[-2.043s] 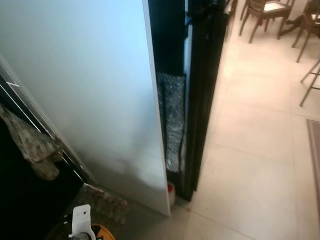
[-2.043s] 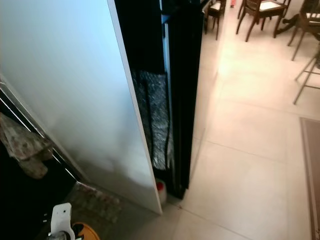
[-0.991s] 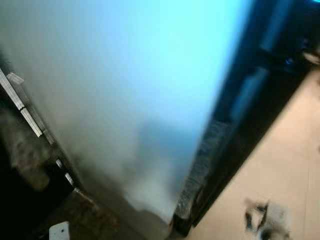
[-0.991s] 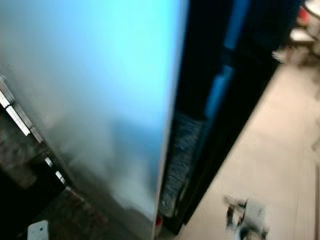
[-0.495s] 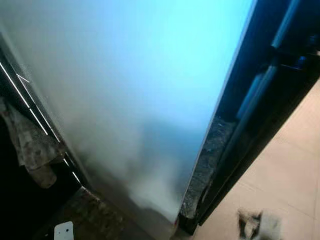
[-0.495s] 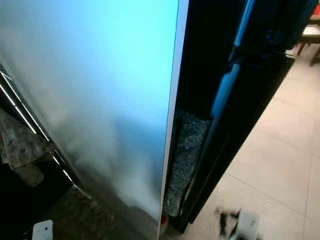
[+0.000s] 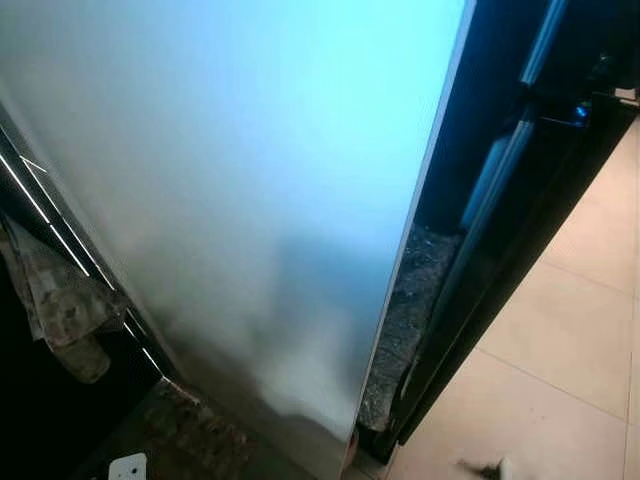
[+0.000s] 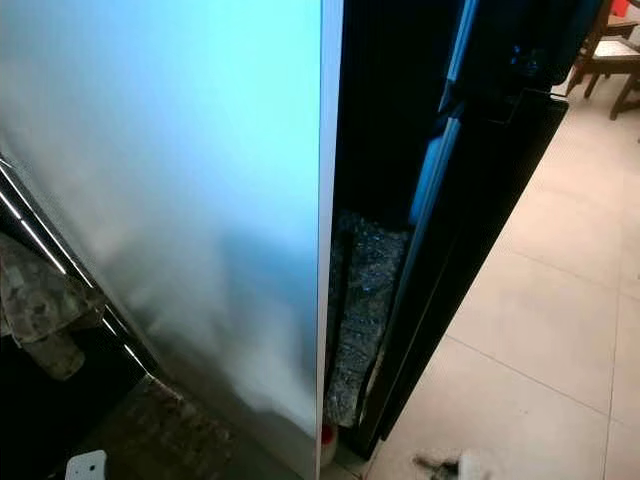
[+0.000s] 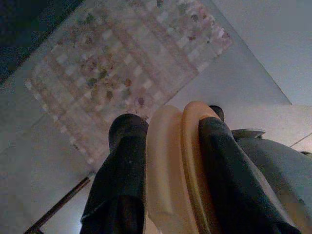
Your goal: Restocking fridge
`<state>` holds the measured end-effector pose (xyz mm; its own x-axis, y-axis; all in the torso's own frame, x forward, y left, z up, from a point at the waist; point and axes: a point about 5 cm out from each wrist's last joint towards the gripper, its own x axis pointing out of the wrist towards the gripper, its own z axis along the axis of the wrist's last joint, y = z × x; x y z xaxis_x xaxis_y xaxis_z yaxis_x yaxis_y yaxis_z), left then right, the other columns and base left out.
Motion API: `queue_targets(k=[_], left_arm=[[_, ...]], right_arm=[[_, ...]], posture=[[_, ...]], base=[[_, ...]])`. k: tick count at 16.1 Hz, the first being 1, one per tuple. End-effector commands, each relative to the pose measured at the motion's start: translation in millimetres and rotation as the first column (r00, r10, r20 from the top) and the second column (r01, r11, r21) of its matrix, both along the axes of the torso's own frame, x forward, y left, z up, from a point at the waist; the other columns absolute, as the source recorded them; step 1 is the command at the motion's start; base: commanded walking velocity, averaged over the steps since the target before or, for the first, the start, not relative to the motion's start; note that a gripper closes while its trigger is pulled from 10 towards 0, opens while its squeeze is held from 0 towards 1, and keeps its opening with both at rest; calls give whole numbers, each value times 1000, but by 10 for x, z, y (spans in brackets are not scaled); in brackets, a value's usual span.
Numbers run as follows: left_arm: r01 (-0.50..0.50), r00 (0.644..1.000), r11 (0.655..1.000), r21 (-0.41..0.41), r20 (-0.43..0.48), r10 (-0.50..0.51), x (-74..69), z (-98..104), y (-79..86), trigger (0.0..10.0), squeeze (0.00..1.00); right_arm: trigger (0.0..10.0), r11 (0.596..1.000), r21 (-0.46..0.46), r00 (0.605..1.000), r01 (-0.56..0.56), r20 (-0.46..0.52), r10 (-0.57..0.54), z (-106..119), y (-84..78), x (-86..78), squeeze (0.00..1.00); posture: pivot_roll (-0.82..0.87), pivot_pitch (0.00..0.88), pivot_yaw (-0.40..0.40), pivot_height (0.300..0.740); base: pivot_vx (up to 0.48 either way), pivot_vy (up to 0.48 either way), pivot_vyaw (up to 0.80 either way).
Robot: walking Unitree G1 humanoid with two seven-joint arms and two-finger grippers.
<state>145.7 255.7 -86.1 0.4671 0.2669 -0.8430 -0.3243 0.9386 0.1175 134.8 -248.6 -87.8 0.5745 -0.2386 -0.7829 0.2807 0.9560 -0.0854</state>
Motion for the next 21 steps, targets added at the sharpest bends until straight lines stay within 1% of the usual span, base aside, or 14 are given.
queue_targets(k=[1, 2, 3, 4, 5, 7, 11, 13, 16, 18, 20, 21], left_arm=[[9, 999, 999, -46, -33, -11, -82, -56, -79, 10000, 0], [8, 999, 999, -48, -35, -10, -88, -58, -80, 10000, 0], [10, 999, 999, -50, -36, -12, -90, -60, -82, 10000, 0], [14, 999, 999, -50, -37, -16, -92, -61, -84, 10000, 0], [13, 999, 999, -50, -37, -15, -92, -59, -79, 10000, 0], [20, 999, 999, -42, -39, -21, -97, -58, -70, 10000, 0], [30, 999, 999, -31, -42, -31, -100, -58, -65, 10000, 0], [29, 998, 999, -35, -46, -30, -109, -62, -67, 10000, 0], [31, 998, 999, -30, -45, -32, -102, -58, -62, 10000, 0], [31, 999, 999, -25, -41, -32, -95, -54, -58, 10000, 0], [28, 999, 999, -25, -39, -29, -95, -53, -56, 10000, 0], [30, 999, 999, -26, -41, -31, -96, -54, -57, 10000, 0]], right_arm=[[10000, 1000, 1, 1000, 2, -10, -2, 9, -49, 0, 0], [10000, 999, -5, 999, 38, -26, -38, 10, -151, -83, 0], [10000, 998, -8, 998, 55, -41, -55, 5, -208, -155, 0], [10000, 998, -7, 995, 69, -65, -69, -14, -258, -281, 0], [10000, 997, -4, 994, 81, -80, -81, -27, -280, -360, 0], [10000, 994, 1, 989, 107, -105, -106, -45, -306, -457, 0], [10000, 994, 14, 987, 112, -120, -109, -76, -239, -480, 0], [10000, 991, 27, 986, 133, -103, -129, -89, -163, -425, 0], [10000, 988, 33, 984, 150, -99, -147, -94, -122, -381, 0], [10000, 993, 32, 989, 110, -103, -106, -90, -82, -304, 0], [10000, 994, 32, 989, 109, -100, -106, -85, -74, -272, 0], [10000, 992, 27, 990, 120, -84, -118, -63, -117, -245, 0]], posture=[[-169, 0, -7, 740], [-171, 0, -7, 740], [-174, 0, -5, 740], [-171, 0, -5, 740], [-164, 0, -5, 740], [-167, 0, -6, 740], [-168, 0, -6, 740], [-171, 0, -5, 740], [-156, 0, -10, 740], [-146, 0, -15, 740], [-142, 0, -15, 740], [-157, 0, -6, 740]], base=[[0, 0, 0], [0, 0, 0], [0, 0, 0], [-240, 0, 0], [-247, 0, 0], [-242, 0, 0], [-60, 0, 0], [0, 0, 0], [0, 0, 0], [0, 0, 0], [0, 0, 0], [0, 0, 0]])
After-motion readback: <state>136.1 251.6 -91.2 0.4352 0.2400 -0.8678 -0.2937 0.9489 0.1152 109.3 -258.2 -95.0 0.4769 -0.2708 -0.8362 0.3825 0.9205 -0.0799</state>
